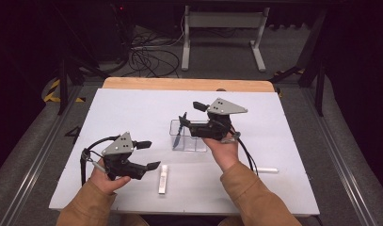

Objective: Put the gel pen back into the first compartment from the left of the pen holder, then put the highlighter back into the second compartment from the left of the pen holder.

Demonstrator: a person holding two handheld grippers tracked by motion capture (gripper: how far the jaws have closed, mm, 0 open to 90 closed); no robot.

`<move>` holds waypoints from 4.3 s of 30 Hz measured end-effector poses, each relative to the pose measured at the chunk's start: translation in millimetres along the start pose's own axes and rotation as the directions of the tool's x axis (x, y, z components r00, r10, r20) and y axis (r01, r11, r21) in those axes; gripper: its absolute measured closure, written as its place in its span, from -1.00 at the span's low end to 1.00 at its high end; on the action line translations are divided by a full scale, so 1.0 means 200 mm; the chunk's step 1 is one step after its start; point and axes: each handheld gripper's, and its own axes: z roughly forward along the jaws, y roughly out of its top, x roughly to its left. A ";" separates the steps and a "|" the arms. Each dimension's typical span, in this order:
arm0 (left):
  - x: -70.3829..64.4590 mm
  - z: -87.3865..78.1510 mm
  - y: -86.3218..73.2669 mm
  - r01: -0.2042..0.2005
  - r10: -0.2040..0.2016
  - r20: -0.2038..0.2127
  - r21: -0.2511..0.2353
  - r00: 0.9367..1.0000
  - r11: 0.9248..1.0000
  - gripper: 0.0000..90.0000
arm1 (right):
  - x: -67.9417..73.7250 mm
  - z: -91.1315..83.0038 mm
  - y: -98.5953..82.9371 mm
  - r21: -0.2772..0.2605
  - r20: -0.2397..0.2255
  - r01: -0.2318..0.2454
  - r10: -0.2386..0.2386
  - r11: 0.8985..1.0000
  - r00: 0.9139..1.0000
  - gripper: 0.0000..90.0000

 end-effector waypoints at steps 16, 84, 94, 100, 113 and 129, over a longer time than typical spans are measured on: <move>0.02 -0.03 -0.02 0.020 -0.020 -0.026 -0.016 0.999 1.000 -0.45 | 0.02 -0.20 0.06 0.049 -0.018 0.062 -0.061 0.997 0.998 -0.61; 0.01 -0.06 -0.04 0.012 -0.012 -0.043 -0.006 0.999 1.000 -0.45 | -0.14 -0.65 -0.16 0.456 -0.064 0.146 -0.131 0.878 0.989 -0.40; 0.01 -0.06 -0.04 0.011 -0.011 -0.037 -0.004 0.999 1.000 -0.45 | -0.19 -0.65 -0.22 0.567 -0.093 0.179 -0.153 0.804 0.984 -0.28; 0.01 -0.06 -0.04 0.006 -0.007 -0.043 -0.001 0.999 1.000 -0.45 | -0.21 -0.66 -0.25 0.597 -0.102 0.189 -0.160 0.780 0.982 -0.28; 0.01 -0.07 -0.05 0.010 -0.010 -0.043 -0.003 0.999 1.000 -0.45 | -0.24 -0.66 -0.30 0.683 -0.126 0.219 -0.182 0.697 0.975 -0.24; 0.01 -0.06 -0.05 0.013 -0.014 -0.038 -0.005 0.999 1.000 -0.45 | -0.23 -0.65 -0.34 0.738 -0.176 0.263 -0.199 0.622 0.964 -0.20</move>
